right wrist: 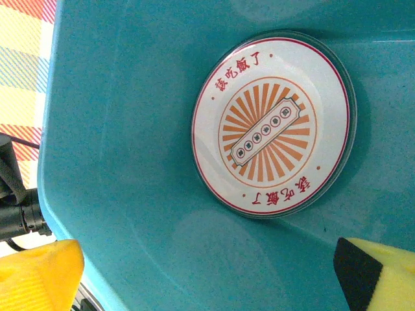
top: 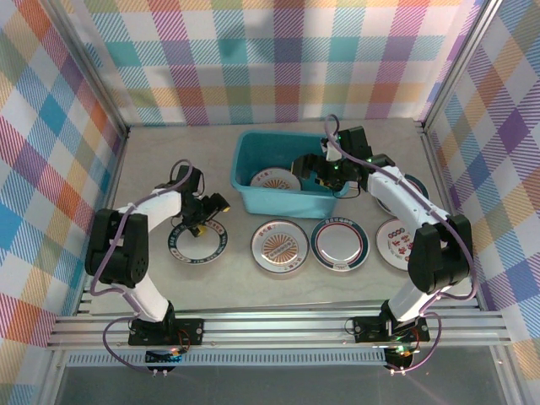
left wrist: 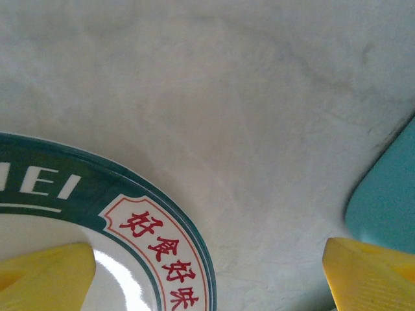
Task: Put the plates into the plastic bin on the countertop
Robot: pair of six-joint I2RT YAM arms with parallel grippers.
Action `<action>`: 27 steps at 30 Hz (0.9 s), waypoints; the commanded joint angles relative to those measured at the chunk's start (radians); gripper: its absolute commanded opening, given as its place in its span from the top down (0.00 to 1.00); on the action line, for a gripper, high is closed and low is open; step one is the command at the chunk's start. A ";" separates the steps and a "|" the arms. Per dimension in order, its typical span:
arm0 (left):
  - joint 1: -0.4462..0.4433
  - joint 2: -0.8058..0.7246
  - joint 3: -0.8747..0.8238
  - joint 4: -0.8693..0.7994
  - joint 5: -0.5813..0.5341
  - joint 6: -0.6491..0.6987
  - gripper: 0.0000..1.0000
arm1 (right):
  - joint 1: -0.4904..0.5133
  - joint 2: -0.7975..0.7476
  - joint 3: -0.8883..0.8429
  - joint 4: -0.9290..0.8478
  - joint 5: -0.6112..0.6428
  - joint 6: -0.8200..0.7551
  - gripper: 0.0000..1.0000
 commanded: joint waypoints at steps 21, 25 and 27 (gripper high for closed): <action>-0.026 -0.024 -0.071 0.000 -0.037 0.019 0.09 | -0.004 -0.045 0.079 -0.044 0.012 -0.028 0.01; -0.026 -0.040 -0.062 -0.026 -0.051 0.030 0.09 | -0.005 -0.053 0.078 -0.047 0.007 -0.030 0.01; -0.026 -0.067 -0.047 -0.071 -0.083 0.054 0.09 | -0.005 -0.058 0.076 -0.048 0.003 -0.030 0.01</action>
